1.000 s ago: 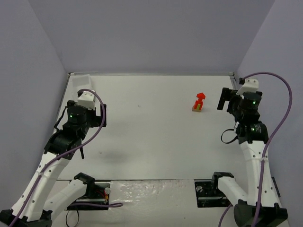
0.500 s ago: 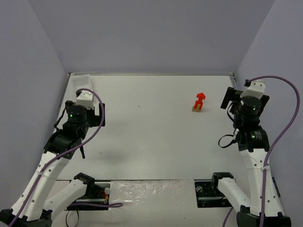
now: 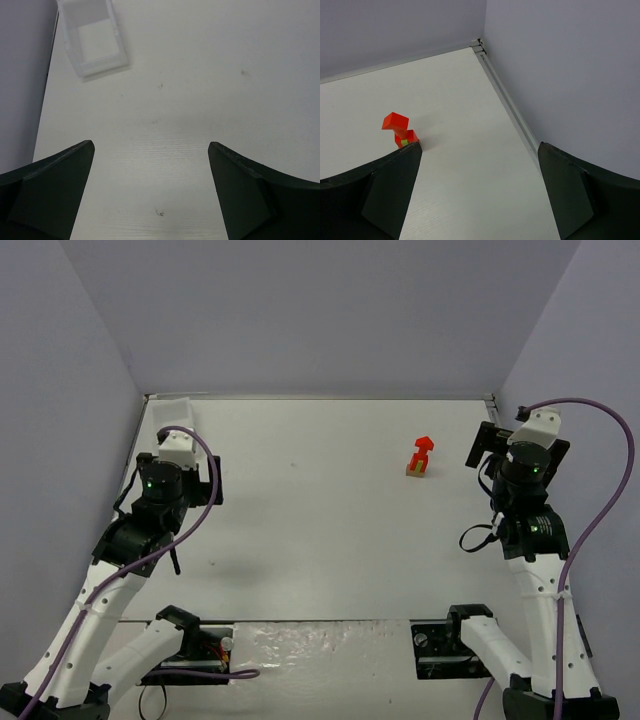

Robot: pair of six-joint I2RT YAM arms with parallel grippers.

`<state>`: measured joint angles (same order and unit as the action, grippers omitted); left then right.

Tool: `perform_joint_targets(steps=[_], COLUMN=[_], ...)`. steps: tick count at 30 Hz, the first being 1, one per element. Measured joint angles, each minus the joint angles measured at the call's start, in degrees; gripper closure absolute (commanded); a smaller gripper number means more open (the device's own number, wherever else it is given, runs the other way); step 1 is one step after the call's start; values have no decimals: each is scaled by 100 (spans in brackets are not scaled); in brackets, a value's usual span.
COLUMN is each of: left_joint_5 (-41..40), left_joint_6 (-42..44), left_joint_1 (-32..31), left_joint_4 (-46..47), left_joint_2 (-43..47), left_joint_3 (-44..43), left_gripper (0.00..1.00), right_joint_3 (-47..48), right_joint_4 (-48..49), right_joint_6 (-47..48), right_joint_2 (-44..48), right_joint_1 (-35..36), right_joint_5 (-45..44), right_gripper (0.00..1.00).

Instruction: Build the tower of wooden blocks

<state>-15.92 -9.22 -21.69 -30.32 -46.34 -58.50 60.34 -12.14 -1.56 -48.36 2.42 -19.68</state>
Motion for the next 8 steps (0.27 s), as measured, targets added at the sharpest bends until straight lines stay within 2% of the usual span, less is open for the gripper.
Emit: perform_joint_targets(steps=[8], left_joint_5=[14], left_joint_6=[-33], left_joint_1=[0], left_joint_4=[75], left_joint_2=[48], left_joint_3=[26], left_gripper=[3], right_joint_3=[13], right_joint_4=[0], right_joint_6=[4], right_joint_2=[0], right_joint_1=[7], right_joint_5=[0], right_gripper=[0])
